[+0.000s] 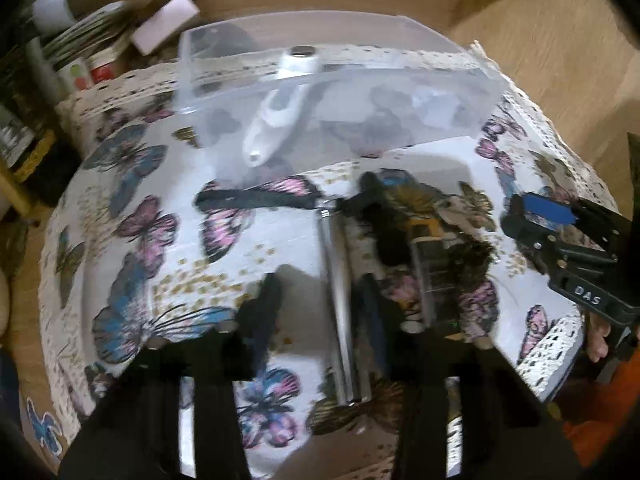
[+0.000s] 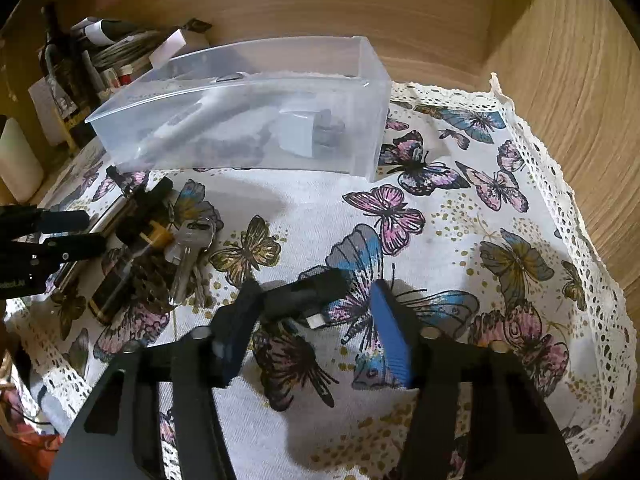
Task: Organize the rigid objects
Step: 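Grasp the silver metal tube with the left tool while the right tool grasps the black USB dongle, then carry the tube and dongle into the clear box and open both tools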
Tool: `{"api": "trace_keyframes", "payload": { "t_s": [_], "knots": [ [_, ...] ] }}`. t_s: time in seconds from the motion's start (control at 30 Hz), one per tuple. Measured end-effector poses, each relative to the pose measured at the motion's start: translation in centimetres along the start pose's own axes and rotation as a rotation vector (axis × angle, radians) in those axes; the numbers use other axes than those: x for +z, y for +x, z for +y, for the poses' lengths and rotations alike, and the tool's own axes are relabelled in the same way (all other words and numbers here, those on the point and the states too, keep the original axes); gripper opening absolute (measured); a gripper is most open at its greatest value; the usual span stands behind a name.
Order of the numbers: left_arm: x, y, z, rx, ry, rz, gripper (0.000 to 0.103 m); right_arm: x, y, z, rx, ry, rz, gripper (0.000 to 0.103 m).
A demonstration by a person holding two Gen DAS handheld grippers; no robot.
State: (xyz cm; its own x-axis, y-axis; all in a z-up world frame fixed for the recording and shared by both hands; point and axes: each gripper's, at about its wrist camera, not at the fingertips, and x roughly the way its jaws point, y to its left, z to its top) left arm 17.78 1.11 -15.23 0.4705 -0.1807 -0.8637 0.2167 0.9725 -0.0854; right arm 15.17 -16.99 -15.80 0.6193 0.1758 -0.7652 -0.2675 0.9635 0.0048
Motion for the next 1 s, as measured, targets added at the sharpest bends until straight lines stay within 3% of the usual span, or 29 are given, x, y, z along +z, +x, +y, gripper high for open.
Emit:
{"api": "trace_keyframes", "payload": {
  "t_s": [0.13, 0.4, 1.0],
  "knots": [
    [0.5, 0.4, -0.8, 0.014, 0.028, -0.011, 0.015, 0.1, 0.3, 0.2, -0.009, 0.002, -0.010, 0.042],
    [0.3, -2.3, 0.4, 0.060, -0.015, -0.093, 0.015, 0.8, -0.4, 0.0, 0.019, 0.017, -0.041, 0.042],
    [3.6, -9.6, 1.0, 0.068, -0.060, -0.323, 0.015, 5.9, -5.4, 1.7, 0.049, -0.014, -0.276, 0.042]
  ]
}}
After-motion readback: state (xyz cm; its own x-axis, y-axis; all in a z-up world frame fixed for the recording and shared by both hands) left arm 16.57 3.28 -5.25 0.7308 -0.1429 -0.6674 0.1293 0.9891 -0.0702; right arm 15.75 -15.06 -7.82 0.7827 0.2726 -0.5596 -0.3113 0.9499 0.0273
